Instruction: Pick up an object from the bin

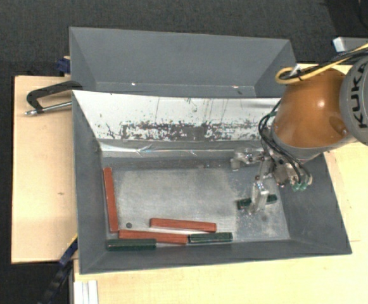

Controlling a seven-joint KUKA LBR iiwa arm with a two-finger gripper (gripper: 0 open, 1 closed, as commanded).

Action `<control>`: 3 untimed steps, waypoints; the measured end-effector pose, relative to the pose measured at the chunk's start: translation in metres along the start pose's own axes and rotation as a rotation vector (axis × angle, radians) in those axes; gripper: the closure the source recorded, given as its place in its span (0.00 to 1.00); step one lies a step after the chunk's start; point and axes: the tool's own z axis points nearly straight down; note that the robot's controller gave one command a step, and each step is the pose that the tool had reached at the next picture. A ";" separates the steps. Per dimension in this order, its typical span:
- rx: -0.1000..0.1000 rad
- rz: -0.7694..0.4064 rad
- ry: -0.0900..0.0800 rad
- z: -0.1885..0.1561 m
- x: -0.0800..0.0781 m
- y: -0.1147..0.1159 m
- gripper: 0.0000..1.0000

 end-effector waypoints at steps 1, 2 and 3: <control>0.000 -0.240 0.013 -0.002 -0.037 0.028 0.00; -0.004 -0.305 -0.006 0.001 -0.047 0.027 0.00; 0.000 -0.227 0.005 0.043 0.022 -0.029 0.00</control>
Offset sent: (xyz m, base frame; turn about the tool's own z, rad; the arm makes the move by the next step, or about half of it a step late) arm 0.0155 -0.0894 -0.0661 -0.3334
